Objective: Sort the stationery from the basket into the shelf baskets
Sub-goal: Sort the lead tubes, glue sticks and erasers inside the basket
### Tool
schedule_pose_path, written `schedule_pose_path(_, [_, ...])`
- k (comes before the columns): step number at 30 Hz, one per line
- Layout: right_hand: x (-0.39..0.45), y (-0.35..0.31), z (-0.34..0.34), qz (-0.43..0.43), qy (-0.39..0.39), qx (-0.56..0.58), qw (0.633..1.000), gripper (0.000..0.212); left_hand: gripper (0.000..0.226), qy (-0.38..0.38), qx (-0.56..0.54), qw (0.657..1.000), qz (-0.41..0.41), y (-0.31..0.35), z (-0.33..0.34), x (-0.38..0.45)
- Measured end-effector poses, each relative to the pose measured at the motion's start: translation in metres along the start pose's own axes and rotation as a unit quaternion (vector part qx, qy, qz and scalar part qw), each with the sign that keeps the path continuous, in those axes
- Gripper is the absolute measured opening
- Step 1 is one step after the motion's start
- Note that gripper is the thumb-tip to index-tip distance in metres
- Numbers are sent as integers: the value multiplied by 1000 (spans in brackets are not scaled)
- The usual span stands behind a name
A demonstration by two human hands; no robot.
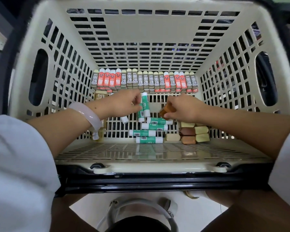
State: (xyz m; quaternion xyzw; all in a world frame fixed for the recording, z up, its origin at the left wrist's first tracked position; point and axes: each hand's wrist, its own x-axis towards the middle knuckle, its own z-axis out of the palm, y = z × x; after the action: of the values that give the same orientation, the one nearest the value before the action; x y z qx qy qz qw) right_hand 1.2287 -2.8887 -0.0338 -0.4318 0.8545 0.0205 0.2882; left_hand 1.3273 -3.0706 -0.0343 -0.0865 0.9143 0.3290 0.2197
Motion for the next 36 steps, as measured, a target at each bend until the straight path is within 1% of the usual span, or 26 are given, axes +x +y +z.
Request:
schedule_pose_path(2, [0, -1, 6, -15, -23, -63, 998, 29, 8, -36, 104, 994, -2, -8, -3, 0])
schedule_pose_path(4, [1, -3, 11, -42, -51, -70, 995, 30, 13, -86, 196, 976, -32, -16, -8, 1])
schedule_pose_path(7, [-1, -7, 13, -83, -113, 17, 990, 22, 26, -154, 296, 937, -101, -24, -15, -1])
schedule_pose_path(9, [-3, -12, 14, -114, -140, 109, 978, 16, 20, -189, 338, 913, -129, -27, -19, -4])
schedule_pose_path(10, [-3, -14, 14, -121, -137, 140, 973, 15, 16, -206, 351, 903, -136, -27, -20, -6])
schedule_pose_path(12, [-1, -12, 12, -118, -102, 142, 978, 16, 21, -243, 363, 886, -153, -28, -20, -10])
schedule_pose_path(13, [0, -9, 10, -110, -74, 109, 985, 19, 24, -257, 364, 881, -159, -28, -20, -11])
schedule_pose_path(14, [1, -6, 7, -102, -45, 49, 993, 23, 27, -261, 359, 882, -160, -29, -19, -12])
schedule_pose_path(15, [2, -3, 4, -103, -23, -32, 994, 27, 28, -261, 357, 882, -161, -30, -18, -12])
schedule_pose_path(16, [2, -1, 2, -115, -16, -113, 987, 30, 28, -258, 359, 883, -159, -32, -17, -11])
schedule_pose_path(18, [0, -1, 4, -142, -53, -240, 959, 37, 23, -268, 386, 869, -154, -35, -14, -10])
schedule_pose_path(19, [-1, -2, 6, -147, -85, -277, 946, 38, 17, -284, 403, 857, -153, -36, -11, -10])
schedule_pose_path(20, [-2, -3, 8, -147, -118, -293, 937, 38, 12, -303, 417, 844, -149, -36, -9, -11])
schedule_pose_path(22, [-4, -3, 10, -137, -168, -283, 934, 41, 26, -334, 434, 826, -135, -41, -8, -11])
schedule_pose_path(23, [-4, -3, 10, -131, -176, -267, 938, 44, 27, -347, 426, 826, -129, -43, -9, -11])
schedule_pose_path(25, [-1, -1, 10, -124, -159, -232, 952, 47, 16, -363, 370, 846, -128, -46, -9, -11])
schedule_pose_path(26, [0, -1, 11, -123, -138, -221, 958, 46, 26, -376, 324, 857, -139, -47, -7, -10])
schedule_pose_path(27, [2, -1, 11, -122, -116, -215, 962, 44, 43, -398, 273, 862, -155, -48, -5, -9])
schedule_pose_path(28, [3, -1, 12, -119, -99, -207, 966, 42, 53, -419, 223, 863, -172, -48, -3, -9])
schedule_pose_path(29, [4, 0, 11, -116, -92, -198, 969, 40, 55, -432, 191, 864, -175, -47, 0, -9])
schedule_pose_path(31, [4, 0, 12, -113, -100, -182, 972, 38, 44, -440, 192, 861, -167, -44, 3, -11])
schedule_pose_path(33, [3, 0, 11, -115, -106, -175, 972, 38, 31, -431, 215, 864, -144, -42, 3, -12])
schedule_pose_path(34, [2, 0, 10, -116, -96, -167, 974, 37, 25, -409, 209, 878, -134, -40, 1, -12])
schedule_pose_path(35, [2, -1, 9, -119, -78, -144, 979, 36, 17, -375, 187, 900, -118, -38, -1, -11])
schedule_pose_path(36, [3, -3, 7, -119, -61, -95, 987, 34, 10, -332, 154, 926, -89, -35, -5, -10])
